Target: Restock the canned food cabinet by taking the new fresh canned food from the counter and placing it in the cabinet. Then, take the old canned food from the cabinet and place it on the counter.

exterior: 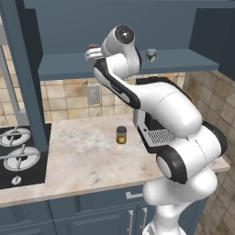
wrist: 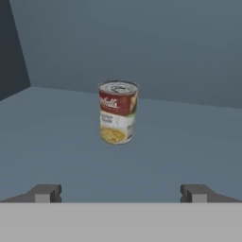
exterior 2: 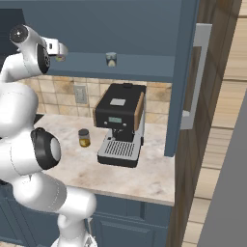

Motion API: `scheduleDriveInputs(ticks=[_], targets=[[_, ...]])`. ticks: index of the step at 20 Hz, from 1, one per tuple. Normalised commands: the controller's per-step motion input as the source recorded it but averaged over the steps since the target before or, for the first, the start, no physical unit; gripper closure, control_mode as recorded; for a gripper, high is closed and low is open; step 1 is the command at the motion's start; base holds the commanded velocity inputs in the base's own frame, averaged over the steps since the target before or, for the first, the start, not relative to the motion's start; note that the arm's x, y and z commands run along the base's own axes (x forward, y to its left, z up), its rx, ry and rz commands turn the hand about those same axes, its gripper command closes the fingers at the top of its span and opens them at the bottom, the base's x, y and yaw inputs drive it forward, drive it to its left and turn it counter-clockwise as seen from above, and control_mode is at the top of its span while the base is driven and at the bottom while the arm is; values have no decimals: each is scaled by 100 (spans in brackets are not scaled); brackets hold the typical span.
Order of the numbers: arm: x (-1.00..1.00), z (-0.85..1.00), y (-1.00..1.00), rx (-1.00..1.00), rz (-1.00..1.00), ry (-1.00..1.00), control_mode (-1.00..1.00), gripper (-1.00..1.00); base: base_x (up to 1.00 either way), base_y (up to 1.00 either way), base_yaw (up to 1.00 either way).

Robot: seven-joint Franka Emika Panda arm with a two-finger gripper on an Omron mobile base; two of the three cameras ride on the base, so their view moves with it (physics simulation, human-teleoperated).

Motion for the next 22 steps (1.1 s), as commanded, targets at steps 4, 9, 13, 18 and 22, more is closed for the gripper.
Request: scheduleDriveInputs(ticks=[4, 9, 13, 18, 22], targets=[[18, -6, 0, 0, 0, 0, -100, -100, 0, 0, 0], [23, 0, 5, 0, -1, 0, -100, -100, 0, 0, 0], [23, 0, 14, 0, -2, 0, -100, -100, 0, 0, 0], [25, 0, 16, 0, -3, 0, -100, -100, 0, 0, 0], [25, 0, 10, 0, -2, 0, -100, -100, 0, 0, 0]])
